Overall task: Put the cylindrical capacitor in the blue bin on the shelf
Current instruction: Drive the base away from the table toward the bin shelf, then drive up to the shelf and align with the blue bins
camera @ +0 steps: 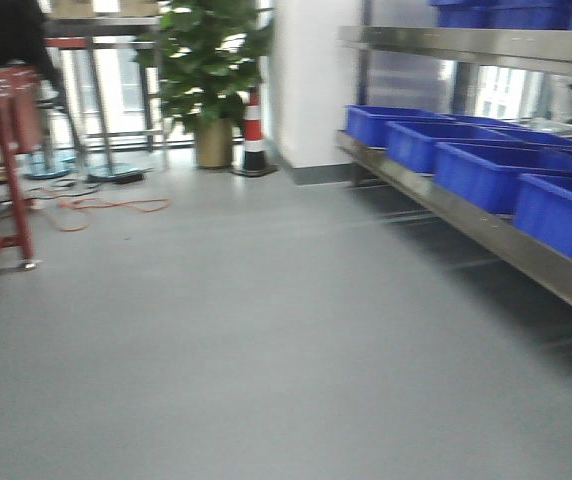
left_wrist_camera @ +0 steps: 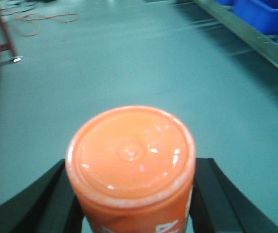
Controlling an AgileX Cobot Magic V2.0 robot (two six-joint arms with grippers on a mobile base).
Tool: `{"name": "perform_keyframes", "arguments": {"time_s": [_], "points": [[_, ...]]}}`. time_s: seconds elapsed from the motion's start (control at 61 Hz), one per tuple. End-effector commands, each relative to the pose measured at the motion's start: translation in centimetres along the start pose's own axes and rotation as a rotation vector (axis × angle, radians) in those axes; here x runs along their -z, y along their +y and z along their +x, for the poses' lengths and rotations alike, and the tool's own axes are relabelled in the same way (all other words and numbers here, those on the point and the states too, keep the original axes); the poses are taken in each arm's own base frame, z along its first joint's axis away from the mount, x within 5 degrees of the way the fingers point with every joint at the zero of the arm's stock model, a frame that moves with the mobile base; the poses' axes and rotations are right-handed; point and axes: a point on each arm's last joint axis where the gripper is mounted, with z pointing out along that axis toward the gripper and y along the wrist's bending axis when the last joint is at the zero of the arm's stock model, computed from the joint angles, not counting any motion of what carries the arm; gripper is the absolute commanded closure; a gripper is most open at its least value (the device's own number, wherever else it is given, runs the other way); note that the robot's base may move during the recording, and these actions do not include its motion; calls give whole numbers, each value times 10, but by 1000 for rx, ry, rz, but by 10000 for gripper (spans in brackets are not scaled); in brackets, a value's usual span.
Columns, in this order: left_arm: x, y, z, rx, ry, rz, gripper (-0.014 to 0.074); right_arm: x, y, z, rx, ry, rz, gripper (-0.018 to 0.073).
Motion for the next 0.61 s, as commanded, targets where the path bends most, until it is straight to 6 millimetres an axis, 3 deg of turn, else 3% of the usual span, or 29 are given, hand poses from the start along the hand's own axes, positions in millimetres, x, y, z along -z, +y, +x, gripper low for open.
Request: {"name": "perform_keyframes", "arguments": {"time_s": [0.0, 0.59], "points": [[2, -1, -2, 2, -32, 10, 707, 3, 0, -5, 9, -37, 2, 720], [2, -1, -2, 2, -32, 10, 707, 3, 0, -5, 9, -37, 2, 720]]}}
